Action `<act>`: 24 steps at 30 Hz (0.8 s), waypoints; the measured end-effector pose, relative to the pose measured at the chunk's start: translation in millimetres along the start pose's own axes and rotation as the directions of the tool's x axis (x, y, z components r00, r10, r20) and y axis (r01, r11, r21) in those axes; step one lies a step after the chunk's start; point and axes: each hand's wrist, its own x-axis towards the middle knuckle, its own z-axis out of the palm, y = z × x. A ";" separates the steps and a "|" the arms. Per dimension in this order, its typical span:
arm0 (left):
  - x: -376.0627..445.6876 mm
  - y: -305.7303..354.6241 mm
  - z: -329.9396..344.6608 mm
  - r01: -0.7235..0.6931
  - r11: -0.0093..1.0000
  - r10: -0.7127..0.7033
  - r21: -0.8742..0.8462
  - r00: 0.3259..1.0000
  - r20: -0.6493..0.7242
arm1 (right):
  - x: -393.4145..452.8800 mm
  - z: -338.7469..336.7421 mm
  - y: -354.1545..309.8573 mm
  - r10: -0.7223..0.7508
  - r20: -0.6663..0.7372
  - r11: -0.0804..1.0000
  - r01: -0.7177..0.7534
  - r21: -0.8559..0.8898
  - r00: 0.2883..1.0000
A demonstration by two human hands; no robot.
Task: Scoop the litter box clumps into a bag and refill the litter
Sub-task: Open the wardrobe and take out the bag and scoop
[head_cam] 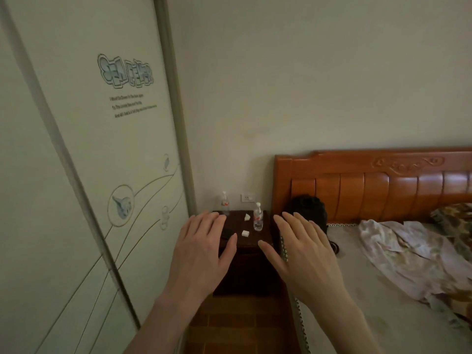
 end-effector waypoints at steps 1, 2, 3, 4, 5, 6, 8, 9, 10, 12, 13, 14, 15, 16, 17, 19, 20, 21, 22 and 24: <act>16.2 -1.8 9.0 0.002 1.000 -0.002 0.004 1.000 -0.002 | 18.9 7.3 5.3 -0.015 0.004 1.000 0.015 -0.003 1.000; 31.2 -4.0 17.1 0.009 1.000 -0.009 0.009 1.000 -0.006 | 37.0 14.8 10.2 -0.028 0.009 1.000 0.028 -0.005 1.000; 45.0 -6.6 24.3 0.019 1.000 -0.019 0.014 1.000 -0.010 | 54.2 22.4 14.6 -0.040 0.015 0.999 0.040 -0.004 0.999; 58.1 -9.7 30.8 0.028 0.999 -0.028 0.018 0.999 -0.016 | 70.7 29.8 18.0 -0.049 0.015 0.999 0.049 0.000 0.999; 70.2 -13.4 37.1 0.037 0.999 -0.037 0.022 0.999 -0.025 | 87.0 37.3 20.8 -0.058 0.012 0.998 0.058 0.004 0.998; 82.1 -17.5 43.6 0.046 0.999 -0.045 0.026 0.998 -0.035 | 102.7 44.4 23.1 -0.067 0.009 0.998 0.066 0.010 0.998; 104.4 -28.4 56.3 0.065 0.997 -0.064 0.032 0.997 -0.033 | 132.5 58.8 25.7 -0.085 0.009 0.996 0.084 0.024 0.996; 114.7 -34.7 63.0 0.078 0.996 -0.077 0.037 0.997 -0.028 | 146.5 66.3 26.4 -0.094 0.010 0.995 0.093 0.027 0.996; 124.7 -41.5 70.6 0.090 0.995 -0.089 0.045 0.996 -0.025 | 160.0 74.7 27.3 -0.102 0.011 0.994 0.102 0.030 0.995; 143.8 -55.6 86.9 0.112 0.992 -0.111 0.061 0.994 -0.020 | 185.7 92.3 29.1 -0.119 0.011 0.992 0.118 0.042 0.993; 153.7 -62.4 95.7 0.120 0.991 -0.119 0.066 0.993 -0.018 | 198.2 101.4 30.1 -0.121 0.008 0.992 0.120 0.049 0.993; 164.4 -69.2 104.9 0.126 0.990 -0.125 0.070 0.992 -0.020 | 210.8 111.0 31.1 -0.119 0.004 0.991 0.118 0.056 0.993; 175.8 -76.4 114.8 0.130 0.989 -0.129 0.071 0.991 -0.022 | 223.8 121.2 31.9 -0.118 0.002 0.991 0.117 0.064 0.993; 187.3 -83.5 124.8 0.132 0.989 -0.131 0.071 0.991 -0.024 | 237.2 131.6 32.5 -0.118 0.005 0.991 0.118 0.070 0.993; 198.9 -90.7 135.2 0.133 0.989 -0.132 0.069 0.991 -0.026 | 250.6 142.1 33.3 -0.120 0.011 0.990 0.119 0.073 0.993; 222.2 -104.5 155.3 0.136 0.989 -0.135 0.066 0.991 -0.021 | 277.6 162.4 34.5 -0.121 0.017 0.990 0.119 0.077 0.993; 235.2 -111.3 164.7 0.138 0.989 -0.137 0.061 0.990 -0.021 | 292.1 171.7 35.1 -0.123 0.018 0.989 0.122 0.081 0.992; 248.7 -117.8 173.5 0.144 0.988 -0.143 0.052 0.989 -0.027 | 307.1 180.2 35.4 -0.129 0.021 0.988 0.127 0.089 0.991; 262.6 -124.4 181.6 0.153 0.987 -0.152 0.040 0.988 -0.037 | 322.4 188.5 35.2 -0.136 0.022 0.986 0.133 0.102 0.990; 289.7 -138.7 197.0 0.167 0.986 -0.166 0.018 0.984 -0.062 | 352.5 205.7 33.0 -0.137 0.010 0.982 0.135 0.133 0.990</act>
